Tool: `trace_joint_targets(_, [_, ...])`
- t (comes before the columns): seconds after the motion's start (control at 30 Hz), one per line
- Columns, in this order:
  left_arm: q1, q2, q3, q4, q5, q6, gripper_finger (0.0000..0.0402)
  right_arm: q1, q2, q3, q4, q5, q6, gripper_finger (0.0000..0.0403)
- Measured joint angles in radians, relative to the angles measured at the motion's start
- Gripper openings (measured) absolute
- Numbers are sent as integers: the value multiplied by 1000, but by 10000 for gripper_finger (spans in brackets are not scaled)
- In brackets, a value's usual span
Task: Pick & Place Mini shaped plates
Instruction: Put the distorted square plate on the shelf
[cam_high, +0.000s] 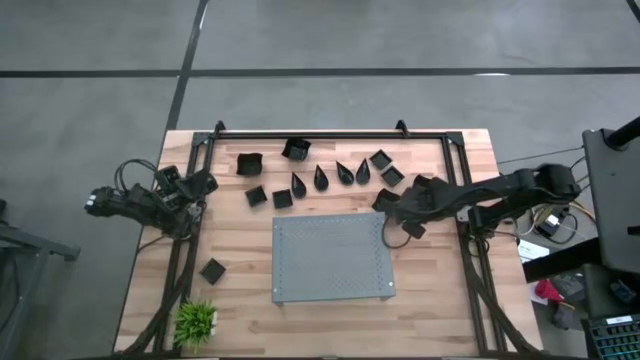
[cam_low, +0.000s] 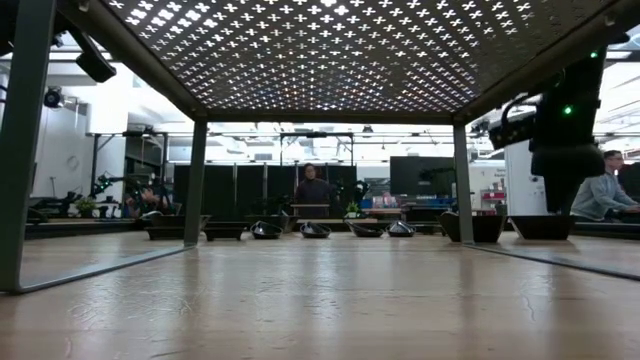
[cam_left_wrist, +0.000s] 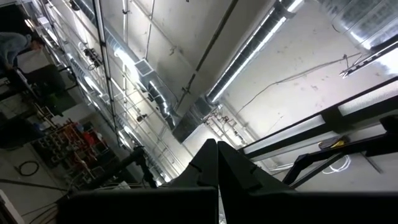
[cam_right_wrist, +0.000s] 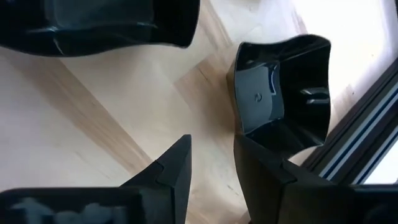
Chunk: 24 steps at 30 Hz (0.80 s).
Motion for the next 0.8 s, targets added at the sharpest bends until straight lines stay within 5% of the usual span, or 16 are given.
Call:
trace_joint_targets(0.37, [0,0,0,0,0,-4,0,-4,52,0,3,82,1,91])
trace_joint_targets(0.8, [0,0,0,0,0,-6,0,-72,49,-5,23,61,-4,9])
